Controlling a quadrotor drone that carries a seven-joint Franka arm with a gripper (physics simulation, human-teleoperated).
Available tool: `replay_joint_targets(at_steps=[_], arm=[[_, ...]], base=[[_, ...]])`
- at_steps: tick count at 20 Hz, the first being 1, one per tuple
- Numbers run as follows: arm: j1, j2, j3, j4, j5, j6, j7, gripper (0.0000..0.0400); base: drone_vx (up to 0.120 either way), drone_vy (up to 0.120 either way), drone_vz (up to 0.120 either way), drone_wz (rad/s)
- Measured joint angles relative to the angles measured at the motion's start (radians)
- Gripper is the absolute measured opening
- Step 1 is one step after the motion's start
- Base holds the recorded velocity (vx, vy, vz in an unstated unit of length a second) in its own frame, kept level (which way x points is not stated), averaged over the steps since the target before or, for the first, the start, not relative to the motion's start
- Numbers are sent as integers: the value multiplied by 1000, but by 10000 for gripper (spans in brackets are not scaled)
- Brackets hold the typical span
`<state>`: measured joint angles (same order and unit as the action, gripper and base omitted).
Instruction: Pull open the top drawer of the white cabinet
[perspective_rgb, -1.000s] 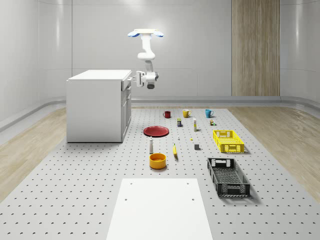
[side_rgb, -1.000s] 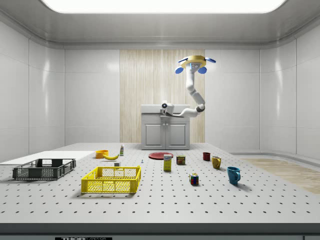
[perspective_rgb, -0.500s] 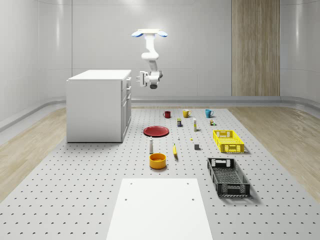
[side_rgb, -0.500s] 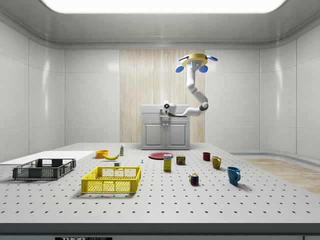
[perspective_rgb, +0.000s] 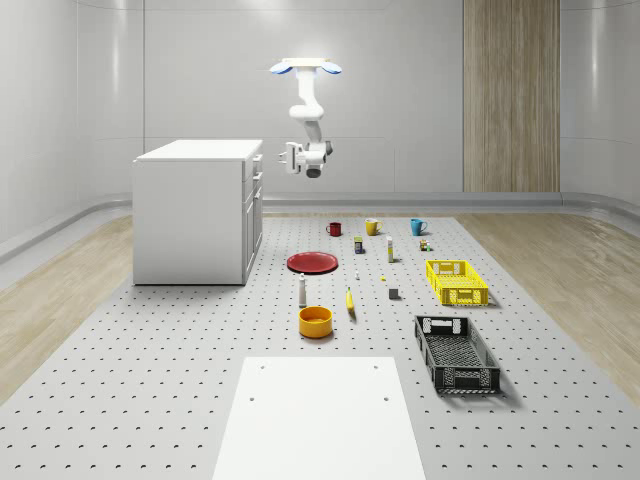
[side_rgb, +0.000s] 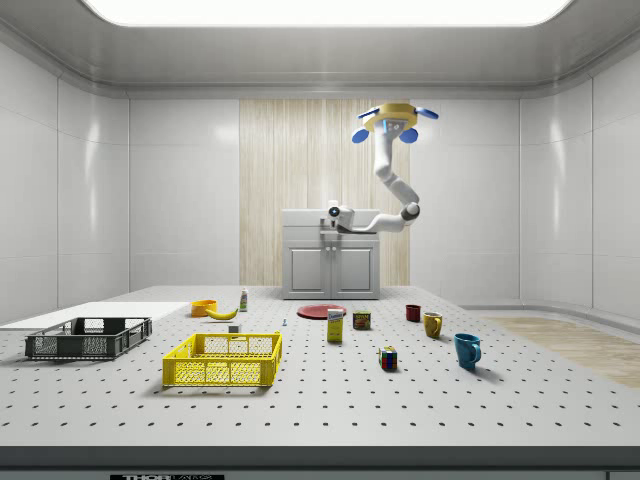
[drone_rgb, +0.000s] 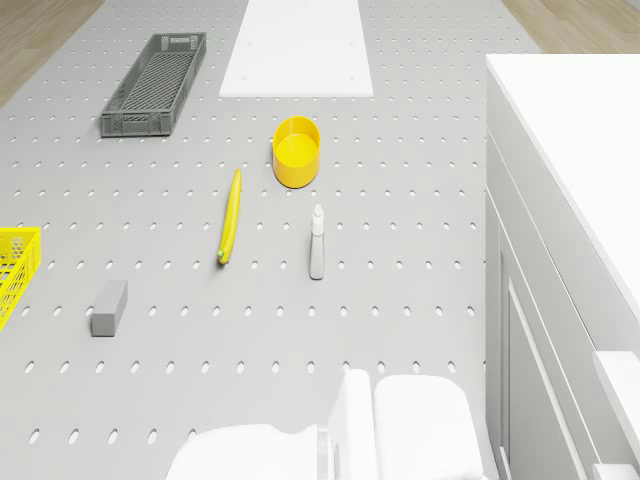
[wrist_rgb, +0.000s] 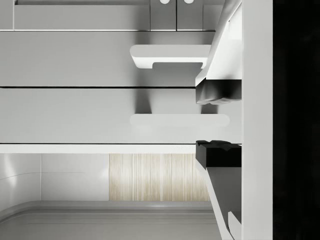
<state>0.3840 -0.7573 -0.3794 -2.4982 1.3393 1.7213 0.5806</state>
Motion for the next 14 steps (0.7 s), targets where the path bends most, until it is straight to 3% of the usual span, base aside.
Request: replay_joint_targets(at_steps=[2, 4, 7, 14], arm=[[12, -1, 10, -3, 10, 18, -1, 121], [25, -1, 23, -5, 23, 39, -3, 193], [44, 2, 46, -8, 47, 72, -6, 252], [88, 22, 109, -5, 114, 150, -21, 296]], base=[[0, 0, 0, 0], [0, 0, 0, 0], [0, 0, 0, 0], [0, 0, 0, 0]])
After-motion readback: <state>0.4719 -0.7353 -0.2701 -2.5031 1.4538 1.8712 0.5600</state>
